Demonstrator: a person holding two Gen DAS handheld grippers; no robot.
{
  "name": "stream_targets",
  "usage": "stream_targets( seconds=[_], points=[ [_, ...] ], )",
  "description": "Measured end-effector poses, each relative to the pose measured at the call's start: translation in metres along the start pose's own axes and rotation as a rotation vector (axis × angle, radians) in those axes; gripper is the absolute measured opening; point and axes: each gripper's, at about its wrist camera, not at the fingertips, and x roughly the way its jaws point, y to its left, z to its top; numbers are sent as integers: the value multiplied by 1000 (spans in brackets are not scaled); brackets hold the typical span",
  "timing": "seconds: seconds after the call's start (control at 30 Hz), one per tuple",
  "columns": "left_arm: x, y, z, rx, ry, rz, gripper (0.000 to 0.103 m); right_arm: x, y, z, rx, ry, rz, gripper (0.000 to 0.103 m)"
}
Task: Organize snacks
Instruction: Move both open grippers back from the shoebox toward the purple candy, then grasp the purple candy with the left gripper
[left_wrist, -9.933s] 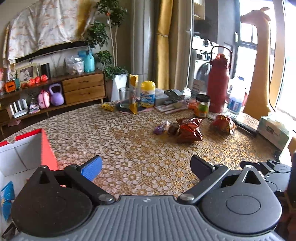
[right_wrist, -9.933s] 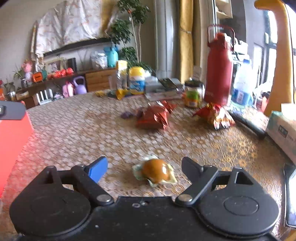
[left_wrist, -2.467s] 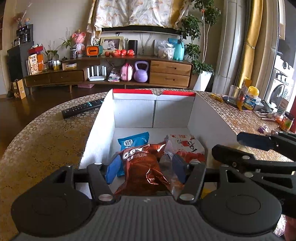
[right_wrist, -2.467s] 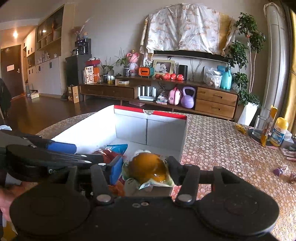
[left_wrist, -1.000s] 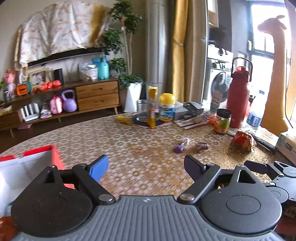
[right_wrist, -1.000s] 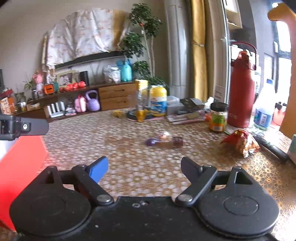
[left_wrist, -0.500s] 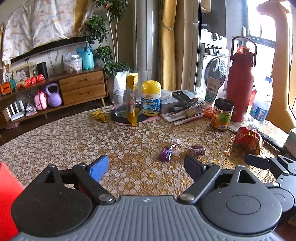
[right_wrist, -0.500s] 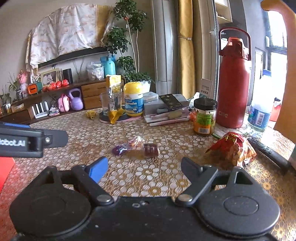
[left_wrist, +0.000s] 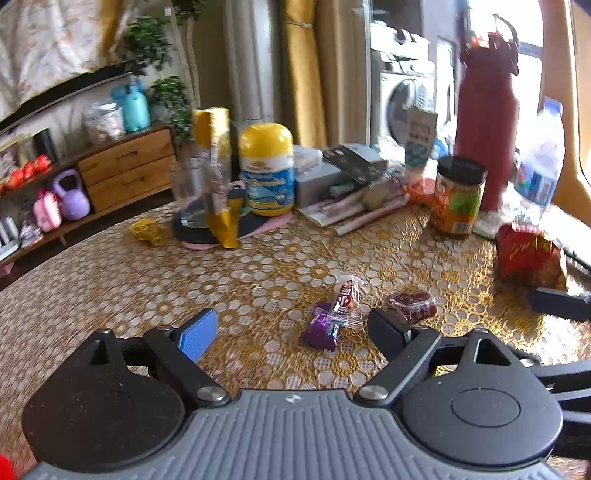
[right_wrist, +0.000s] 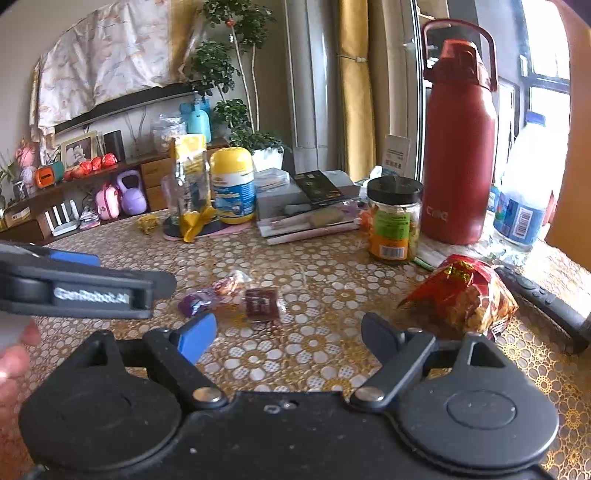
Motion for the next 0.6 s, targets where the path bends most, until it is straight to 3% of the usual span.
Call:
stream_targets(
  seconds=[0.23, 0.4, 0.47, 0.6],
  points=[
    [34, -5, 1, 11, 12, -66, 87, 1, -16, 2, 41, -7, -2, 86],
    [53, -10, 0, 25, 44, -85, 65, 0, -21, 5, 56, -21, 0, 86],
    [54, -9, -2, 11, 29, -96, 61, 0, -22, 6, 61, -28, 0, 86],
    [51, -12, -5, 17, 7, -107, 30, 2, -22, 6, 66, -30, 5, 86]
  ],
)
